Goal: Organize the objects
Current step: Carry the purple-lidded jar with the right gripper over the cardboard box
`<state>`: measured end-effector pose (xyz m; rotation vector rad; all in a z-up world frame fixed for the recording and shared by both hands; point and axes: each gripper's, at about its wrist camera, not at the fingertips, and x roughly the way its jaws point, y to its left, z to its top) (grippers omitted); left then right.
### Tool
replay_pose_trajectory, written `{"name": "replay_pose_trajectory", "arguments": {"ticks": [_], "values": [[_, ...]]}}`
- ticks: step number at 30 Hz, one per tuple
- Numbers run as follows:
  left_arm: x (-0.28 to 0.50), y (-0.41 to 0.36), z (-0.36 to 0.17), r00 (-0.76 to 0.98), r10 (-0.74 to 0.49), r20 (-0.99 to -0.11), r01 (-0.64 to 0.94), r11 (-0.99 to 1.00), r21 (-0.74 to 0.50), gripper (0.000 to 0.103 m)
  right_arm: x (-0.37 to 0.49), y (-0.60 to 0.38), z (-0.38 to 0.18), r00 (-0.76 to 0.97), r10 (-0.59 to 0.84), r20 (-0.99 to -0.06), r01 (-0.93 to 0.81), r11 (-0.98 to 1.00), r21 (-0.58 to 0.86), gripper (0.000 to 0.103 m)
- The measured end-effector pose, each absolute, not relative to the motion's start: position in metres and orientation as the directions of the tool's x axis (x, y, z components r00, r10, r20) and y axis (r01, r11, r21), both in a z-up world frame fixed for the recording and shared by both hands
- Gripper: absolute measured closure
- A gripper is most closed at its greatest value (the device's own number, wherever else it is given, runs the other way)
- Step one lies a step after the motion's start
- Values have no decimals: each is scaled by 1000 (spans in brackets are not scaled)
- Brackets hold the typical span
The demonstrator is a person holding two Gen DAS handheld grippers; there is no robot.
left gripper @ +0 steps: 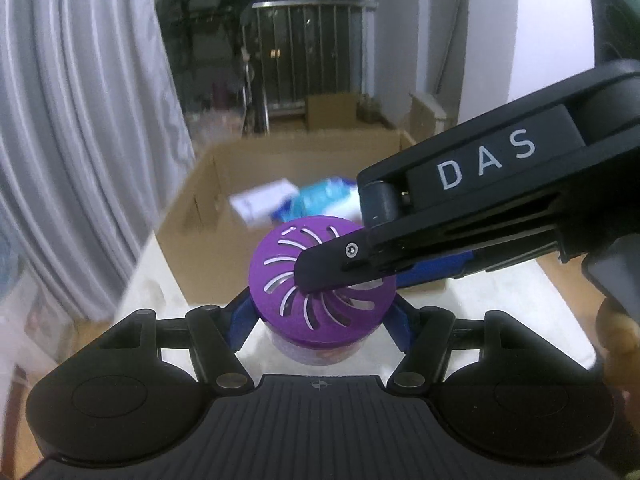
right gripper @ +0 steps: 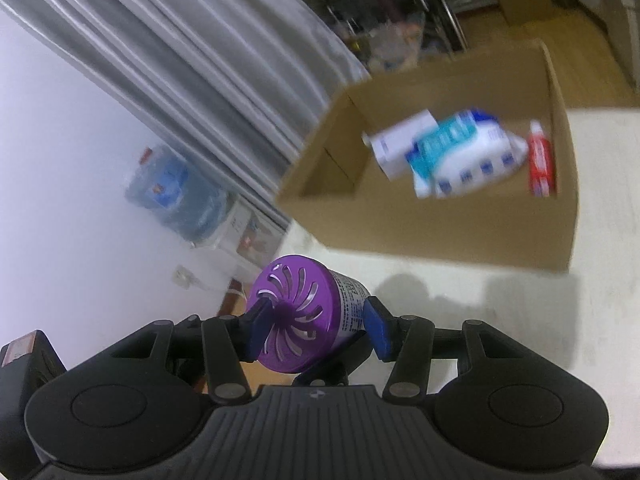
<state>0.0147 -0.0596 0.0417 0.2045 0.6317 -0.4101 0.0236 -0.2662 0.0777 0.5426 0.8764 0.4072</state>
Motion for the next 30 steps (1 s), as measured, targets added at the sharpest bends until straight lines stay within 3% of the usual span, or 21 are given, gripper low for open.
{"name": "replay_pose_trajectory", "arguments": {"ticks": [6, 12, 23, 30], "values": [[61, -73, 72, 755, -301, -582, 461, 876, 145, 37, 65, -266, 111, 621, 528, -579, -159, 808, 567, 44], [122, -95, 78, 724, -268, -636, 503, 835, 221, 36, 127, -274, 115, 605, 521, -603, -145, 816, 560, 44], [226, -96, 21, 448, -223, -866, 518, 854, 48, 36, 221, -283, 41, 390, 567, -725, -22, 793, 609, 44], [243, -88, -1, 353, -200, -914, 521, 854, 14, 32, 233, -277, 9, 302, 590, -749, 6, 784, 621, 44]]}}
